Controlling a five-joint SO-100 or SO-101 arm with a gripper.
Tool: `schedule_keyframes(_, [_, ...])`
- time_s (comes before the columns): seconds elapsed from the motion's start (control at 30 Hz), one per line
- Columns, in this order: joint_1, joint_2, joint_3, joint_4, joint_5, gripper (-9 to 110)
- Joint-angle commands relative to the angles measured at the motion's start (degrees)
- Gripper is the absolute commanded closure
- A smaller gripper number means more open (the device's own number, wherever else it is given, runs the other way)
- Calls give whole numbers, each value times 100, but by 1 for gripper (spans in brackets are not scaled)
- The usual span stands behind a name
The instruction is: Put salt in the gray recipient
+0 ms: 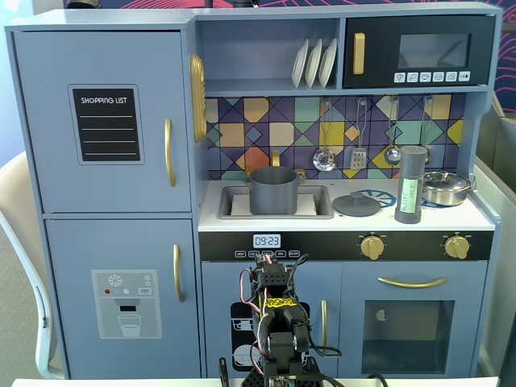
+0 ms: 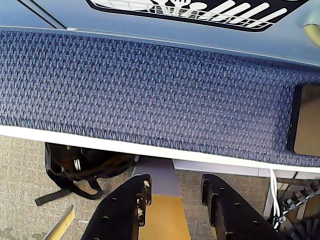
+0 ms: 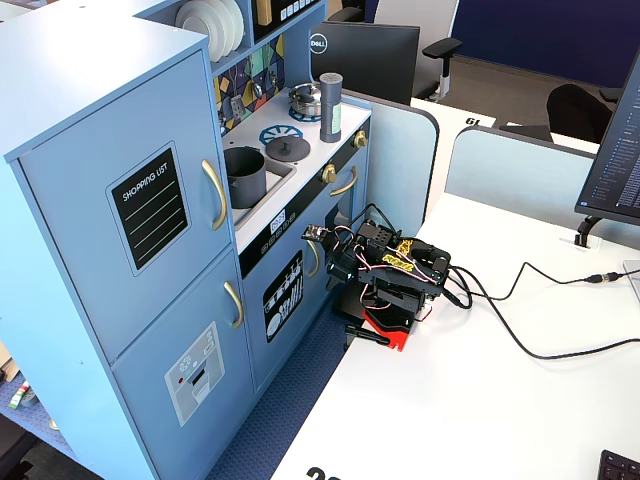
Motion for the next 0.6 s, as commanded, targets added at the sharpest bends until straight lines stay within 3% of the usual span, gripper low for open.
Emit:
schedule_keyframes(0.0, [105, 26, -18, 26, 70, 101])
schedule_keyframes(0.57, [396, 26, -185, -53, -167, 101])
